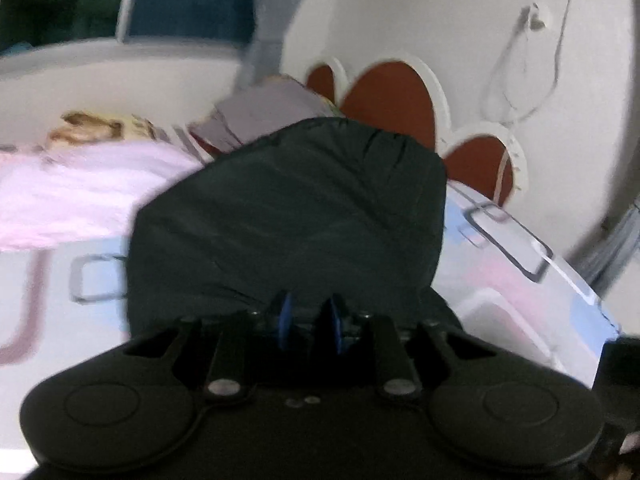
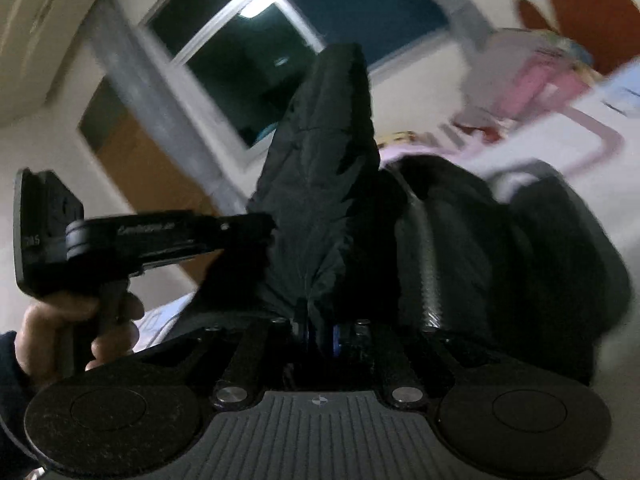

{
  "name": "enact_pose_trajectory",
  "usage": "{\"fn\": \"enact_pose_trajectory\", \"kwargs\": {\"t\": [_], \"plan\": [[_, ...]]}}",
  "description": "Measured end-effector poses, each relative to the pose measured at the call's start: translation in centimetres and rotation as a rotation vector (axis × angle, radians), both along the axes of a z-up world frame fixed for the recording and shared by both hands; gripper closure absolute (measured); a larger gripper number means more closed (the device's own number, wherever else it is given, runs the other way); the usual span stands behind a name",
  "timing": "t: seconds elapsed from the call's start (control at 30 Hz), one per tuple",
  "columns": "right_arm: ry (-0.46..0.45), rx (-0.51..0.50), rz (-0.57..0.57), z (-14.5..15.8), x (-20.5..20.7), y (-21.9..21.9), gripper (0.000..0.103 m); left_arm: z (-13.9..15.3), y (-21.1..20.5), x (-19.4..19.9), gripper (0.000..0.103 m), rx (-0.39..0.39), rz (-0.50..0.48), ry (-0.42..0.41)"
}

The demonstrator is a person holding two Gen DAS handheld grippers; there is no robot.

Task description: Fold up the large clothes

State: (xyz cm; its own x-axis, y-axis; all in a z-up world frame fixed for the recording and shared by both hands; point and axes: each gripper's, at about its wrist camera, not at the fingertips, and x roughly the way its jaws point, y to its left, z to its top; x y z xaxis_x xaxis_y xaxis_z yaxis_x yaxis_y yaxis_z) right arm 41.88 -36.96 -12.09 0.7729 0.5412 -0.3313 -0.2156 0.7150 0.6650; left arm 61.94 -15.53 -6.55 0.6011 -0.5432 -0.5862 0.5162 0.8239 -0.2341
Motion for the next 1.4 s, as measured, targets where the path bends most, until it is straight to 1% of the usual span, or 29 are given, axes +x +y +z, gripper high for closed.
{"fn": "enact_pose_trajectory", "kwargs": {"t": [0.07, 0.1, 0.13, 0.17, 0.2, 0.27, 0.3, 0.33, 0.37, 0.4, 0.43, 0.47, 0.5, 0.53, 0.6, 0.67, 0.7, 0.77, 0.8, 1.0, 1.07, 1.1, 1.17, 1.23, 1.27, 1.4], "plan": [[0.026, 0.017, -0.018, -1.0, -0.3, -1.1, 0.094, -1.3, -1.7, 0.2, 0.085, 0.018, -0.015, 0.022], [0.035, 0.023, -0.023, -1.3, -0.3, -1.5, 0.094, -1.8, -2.5, 0.1, 0.085, 0.054, -0.023, 0.005], [0.041, 0.021, -0.021, -1.3, -0.2, -1.7, 0.094, -2.4, -3.5, -0.5, 0.085, 0.118, -0.035, -0.028], [0.054, 0.021, -0.016, -1.1, 0.0, -1.9, 0.094, -2.7, -4.2, -0.8, 0.085, 0.157, -0.041, -0.047], [0.076, 0.023, -0.011, -0.8, 0.4, -2.0, 0.094, -2.9, -4.2, -0.9, 0.085, 0.168, -0.038, -0.052], [0.095, 0.024, -0.050, 0.6, 0.2, -3.5, 0.093, -3.1, -3.4, -0.8, 0.085, 0.137, -0.031, -0.042], [0.082, -0.011, -0.078, 2.2, -0.7, -4.3, 0.088, -3.1, -3.0, -0.9, 0.085, 0.124, -0.028, -0.039], [0.037, -0.079, -0.118, 4.2, -0.8, -4.5, 0.083, -3.1, -3.1, -0.8, 0.085, 0.113, -0.023, -0.038], [0.011, -0.113, -0.120, 5.5, -0.4, -4.4, 0.083, -3.1, -2.9, -0.8, 0.085, 0.098, -0.022, -0.036], [0.003, -0.147, -0.098, 6.8, 0.6, -4.2, 0.083, -3.2, -2.5, -0.7, 0.085, 0.079, -0.020, -0.029], [-0.006, -0.197, -0.077, 8.1, 1.9, -3.5, 0.083, -3.0, -2.5, -0.9, 0.085, 0.072, -0.021, -0.026], [-0.037, -0.243, -0.065, 9.2, 2.9, -2.8, 0.083, -3.2, -2.7, -1.0, 0.085, 0.071, -0.022, -0.026], [-0.043, -0.277, -0.039, 9.9, 4.3, -2.0, 0.083, -3.3, -2.6, -1.1, 0.085, 0.070, -0.023, -0.024], [-0.035, -0.305, -0.017, 9.9, 5.8, -1.2, 0.083, -3.1, -2.6, -1.0, 0.085, 0.075, -0.024, -0.023], [-0.010, -0.419, 0.017, 9.4, 7.8, 1.3, 0.083, -2.7, -2.8, -0.9, 0.085, 0.089, -0.025, -0.028], [0.069, -0.495, 0.013, 7.6, 9.2, 2.6, 0.084, -2.4, -3.2, -0.7, 0.085, 0.102, -0.027, -0.031], [0.095, -0.511, -0.001, 6.6, 9.6, 2.8, 0.084, -2.3, -3.4, -0.8, 0.085, 0.102, -0.027, -0.030], [0.130, -0.459, -0.036, 4.9, 9.8, 2.6, 0.085, -2.3, -3.6, -1.0, 0.085, 0.126, -0.029, -0.040], [0.137, -0.456, -0.055, 4.6, 9.7, 2.6, 0.090, -2.3, -3.8, -1.2, 0.085, 0.135, -0.026, -0.045], [0.152, -0.440, -0.082, 4.3, 9.4, 2.1, 0.092, -2.3, -4.2, -1.6, 0.084, 0.163, -0.007, -0.056], [0.158, -0.429, -0.094, 4.9, 9.4, 1.9, 0.096, -2.1, -3.8, -1.7, 0.084, 0.145, -0.003, -0.058], [0.157, -0.426, -0.094, 4.9, 9.2, 1.8, 0.096, -1.9, -3.4, -1.9, 0.083, 0.119, 0.007, -0.061], [0.157, -0.417, -0.096, 5.0, 9.2, 1.7, 0.096, -1.5, -2.1, -2.1, 0.089, 0.060, 0.049, -0.057], [0.153, -0.427, -0.097, 5.2, 9.1, 1.9, 0.096, -1.2, -1.0, -2.0, 0.090, 0.024, 0.099, -0.061], [0.153, -0.427, -0.099, 5.3, 9.0, 1.9, 0.096, -1.0, -0.6, -2.0, 0.094, 0.026, 0.118, -0.070], [0.147, -0.460, -0.101, 5.2, 8.9, 2.2, 0.096, -0.1, 0.7, -0.8, 0.093, 0.027, 0.167, -0.087]]}}
